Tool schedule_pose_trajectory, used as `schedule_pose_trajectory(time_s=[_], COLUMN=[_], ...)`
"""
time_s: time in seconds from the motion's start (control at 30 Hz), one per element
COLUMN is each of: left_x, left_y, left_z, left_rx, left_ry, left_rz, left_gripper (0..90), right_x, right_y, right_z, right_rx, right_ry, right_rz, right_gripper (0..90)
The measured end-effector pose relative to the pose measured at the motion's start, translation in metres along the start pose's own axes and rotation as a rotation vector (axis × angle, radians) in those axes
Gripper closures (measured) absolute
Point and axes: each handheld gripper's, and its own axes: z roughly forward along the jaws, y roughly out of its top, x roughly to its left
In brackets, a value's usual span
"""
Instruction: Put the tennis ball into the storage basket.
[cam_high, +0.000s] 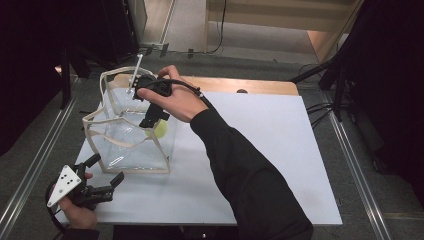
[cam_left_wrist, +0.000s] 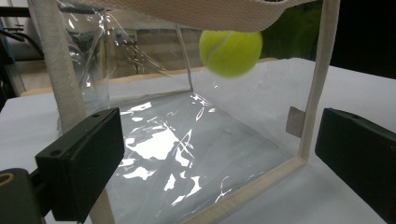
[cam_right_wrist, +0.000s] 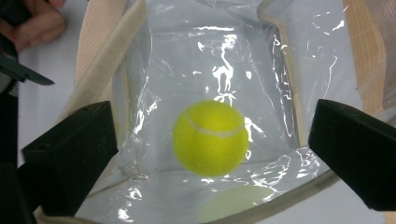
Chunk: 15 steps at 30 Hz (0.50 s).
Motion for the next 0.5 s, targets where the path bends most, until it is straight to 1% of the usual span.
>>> schedule_pose_trajectory(time_s=[0.03, 0.13, 0.23, 0.27, 0.3, 0.33, 0.5], left_x=[0.0, 0.0, 0.0, 0.0, 0.0, 0.0, 0.0], left_y=[0.0, 0.0, 0.0, 0.0, 0.0, 0.0, 0.0], left_z=[0.0, 0.0, 0.0, 0.0, 0.001, 0.001, 0.001], left_rx=[-0.001, -0.001, 0.0, 0.001, 0.001, 0.001, 0.003], left_ry=[-0.001, -0.001, -0.001, 0.0, 0.0, 0.0, 0.001], left_rz=[-0.001, 0.003, 0.002, 0.005, 0.006, 0.005, 0.007], left_gripper=[1.3, 1.3, 1.3, 1.3, 1.3, 1.3, 1.3], right_x=[-0.001, -0.001, 0.0, 0.0, 0.001, 0.0, 0.0], right_y=[-0.001, -0.002, -0.003, -0.004, -0.005, -0.005, -0.011], right_z=[-0.002, -0.007, -0.012, -0.014, -0.016, -0.018, -0.025], right_rx=[-0.014, -0.042, -0.051, -0.058, -0.066, -0.064, -0.083], right_ry=[0.0, 0.008, -0.012, -0.012, -0.006, -0.01, -0.015], right_rz=[0.013, 0.026, 0.038, 0.034, 0.044, 0.039, 0.052], right_gripper=[0.0, 0.0, 0.0, 0.0, 0.0, 0.0, 0.0])
